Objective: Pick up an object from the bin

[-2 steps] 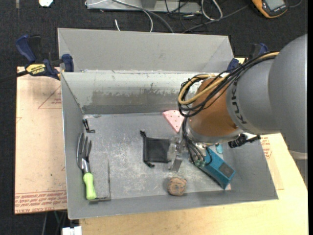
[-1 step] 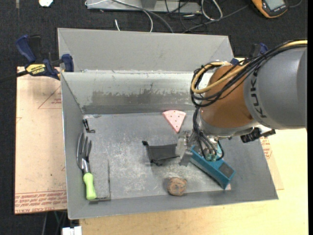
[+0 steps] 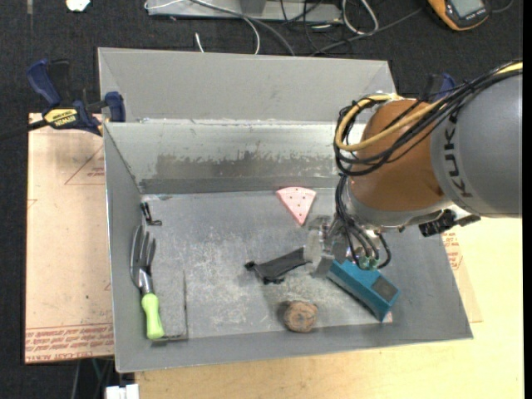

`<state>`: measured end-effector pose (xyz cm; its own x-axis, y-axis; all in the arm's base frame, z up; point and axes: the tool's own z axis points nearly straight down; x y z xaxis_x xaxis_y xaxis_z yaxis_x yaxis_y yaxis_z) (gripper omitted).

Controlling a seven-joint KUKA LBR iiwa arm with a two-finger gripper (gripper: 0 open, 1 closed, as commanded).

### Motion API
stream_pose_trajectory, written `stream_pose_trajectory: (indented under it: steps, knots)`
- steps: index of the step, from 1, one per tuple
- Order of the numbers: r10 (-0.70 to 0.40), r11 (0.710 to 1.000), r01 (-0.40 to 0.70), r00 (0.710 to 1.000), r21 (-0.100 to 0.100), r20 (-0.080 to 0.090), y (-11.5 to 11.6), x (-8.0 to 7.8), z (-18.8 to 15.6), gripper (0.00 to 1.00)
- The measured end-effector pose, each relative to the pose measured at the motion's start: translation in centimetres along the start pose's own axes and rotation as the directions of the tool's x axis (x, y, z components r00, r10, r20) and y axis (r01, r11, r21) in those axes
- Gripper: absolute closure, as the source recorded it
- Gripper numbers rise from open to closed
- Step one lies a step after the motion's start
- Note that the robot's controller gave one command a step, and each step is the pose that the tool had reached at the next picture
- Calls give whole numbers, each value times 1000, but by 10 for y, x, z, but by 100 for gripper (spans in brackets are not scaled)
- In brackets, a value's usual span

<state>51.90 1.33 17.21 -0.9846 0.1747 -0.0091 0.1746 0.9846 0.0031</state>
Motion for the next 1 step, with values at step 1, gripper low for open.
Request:
stream_pose_trajectory:
  steps: [1]
  knots:
    - [-3,1000,3,1000,1,-5,0,-2,-55,100]
